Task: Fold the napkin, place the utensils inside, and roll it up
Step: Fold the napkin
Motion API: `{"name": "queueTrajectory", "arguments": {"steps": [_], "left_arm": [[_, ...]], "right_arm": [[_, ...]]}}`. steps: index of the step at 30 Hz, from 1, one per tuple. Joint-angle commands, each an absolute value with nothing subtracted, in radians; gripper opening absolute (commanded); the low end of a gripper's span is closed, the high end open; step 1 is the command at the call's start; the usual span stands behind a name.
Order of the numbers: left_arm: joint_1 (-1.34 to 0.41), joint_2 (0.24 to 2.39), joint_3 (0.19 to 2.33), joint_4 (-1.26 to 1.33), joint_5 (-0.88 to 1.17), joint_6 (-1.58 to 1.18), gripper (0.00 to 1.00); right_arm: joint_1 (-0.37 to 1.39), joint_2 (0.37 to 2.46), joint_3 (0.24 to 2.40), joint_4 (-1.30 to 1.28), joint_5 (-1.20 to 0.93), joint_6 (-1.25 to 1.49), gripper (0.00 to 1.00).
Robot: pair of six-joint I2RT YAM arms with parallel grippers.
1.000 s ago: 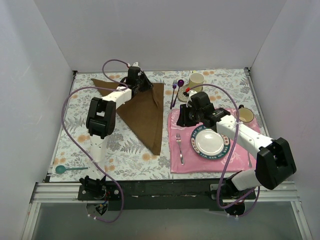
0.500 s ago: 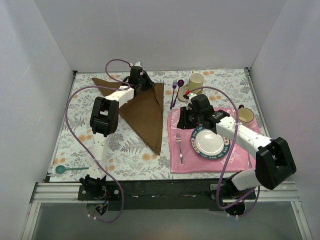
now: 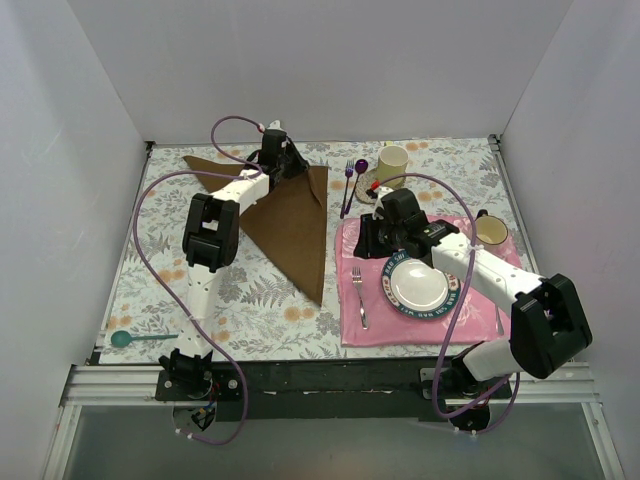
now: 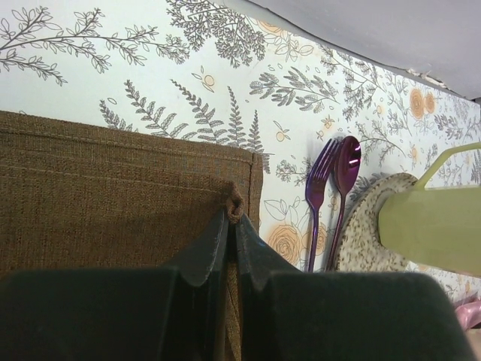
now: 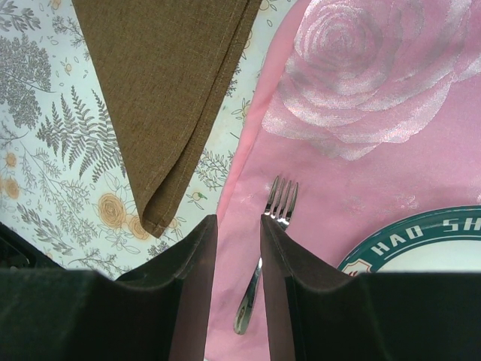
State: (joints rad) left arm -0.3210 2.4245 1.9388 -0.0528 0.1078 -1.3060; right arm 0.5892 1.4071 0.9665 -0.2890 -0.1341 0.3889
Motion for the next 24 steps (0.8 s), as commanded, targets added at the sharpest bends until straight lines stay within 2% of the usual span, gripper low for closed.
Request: {"name": "queueTrajectory", "arguments": {"steps": [1,17,24], "left_arm": [[-0.322,2.421,1.980,-0.045,0.080,-1.322,0.00],[-0.322,2.462,2.016,-0.060,0.087,-1.318,0.00],[-0.322,2.474,2.019,-0.063,0.094,-1.309,0.09]], "right_arm": [[0.587,1.419,0.982,-0.267,-0.141,0.382,0.38],[0.586,1.427,0.965,-0.258,-0.149,0.387,0.38],[0.586,1.425,0.965,-0.258,-0.146,0.387,0.38]]}}
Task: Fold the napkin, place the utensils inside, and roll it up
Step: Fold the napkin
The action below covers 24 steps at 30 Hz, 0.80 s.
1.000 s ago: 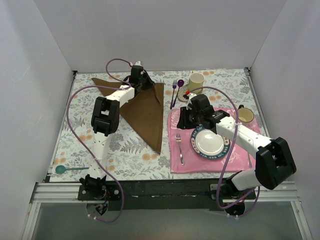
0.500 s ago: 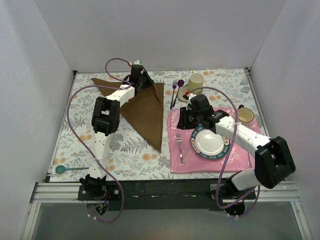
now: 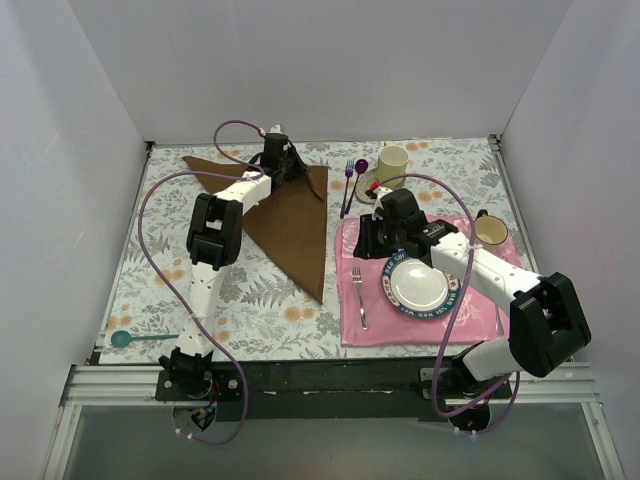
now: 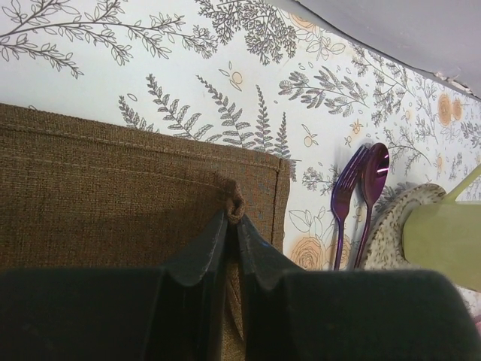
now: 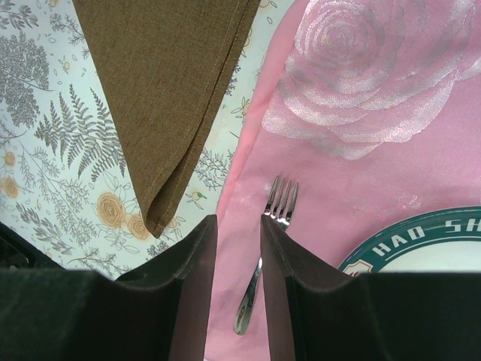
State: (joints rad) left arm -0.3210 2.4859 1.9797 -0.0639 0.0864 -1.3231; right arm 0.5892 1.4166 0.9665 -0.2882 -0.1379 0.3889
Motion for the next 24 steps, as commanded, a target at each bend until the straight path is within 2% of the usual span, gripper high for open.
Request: {"name": "queueTrajectory", "arguments": {"steps": [1,3,4,7,8,10,11,14,17,20,21,24], "left_arm": [[-0.322,2.474,2.022,-0.063,0.101,-1.307,0.13],[-0.322,2.476,2.022,-0.052,0.141,-1.305,0.21],[-0.322,2.476,2.026,-0.046,0.162,-1.302,0.32],[-0.324,2.482,2.106,-0.089,0.242,-1.293,0.49],[-0.324,2.485,2.143,-0.119,0.264,-1.292,0.62],[-0.322,2.455,2.187,-0.202,0.307,-1.276,0.78],[-0.321,2.429,2.146,-0.206,0.311,-1.275,0.81],[-0.301,2.320,2.050,-0.222,0.322,-1.275,0.81],[-0.264,2.206,1.901,-0.251,0.359,-1.267,0.75],[-0.194,2.096,1.749,-0.261,0.402,-1.267,0.61],[-0.139,2.074,1.645,-0.235,0.416,-1.267,0.47],[-0.007,2.031,1.536,-0.202,0.484,-1.272,0.35]], "right_arm": [[0.586,1.425,0.962,-0.258,-0.146,0.385,0.38],[0.586,1.428,0.960,-0.253,-0.147,0.387,0.38],[0.586,1.431,0.954,-0.250,-0.147,0.385,0.38],[0.587,1.446,0.948,-0.233,-0.147,0.385,0.38],[0.586,1.457,0.951,-0.233,-0.150,0.385,0.38],[0.586,1.489,0.959,-0.229,-0.161,0.383,0.38],[0.586,1.499,0.965,-0.222,-0.164,0.380,0.38],[0.586,1.545,0.979,-0.183,-0.201,0.380,0.39],[0.612,1.621,1.049,-0.156,-0.264,0.380,0.40],[0.695,1.699,1.127,-0.172,-0.247,0.367,0.42],[0.733,1.739,1.165,-0.161,-0.255,0.370,0.42],[0.797,1.850,1.282,-0.173,-0.296,0.383,0.40]]}}
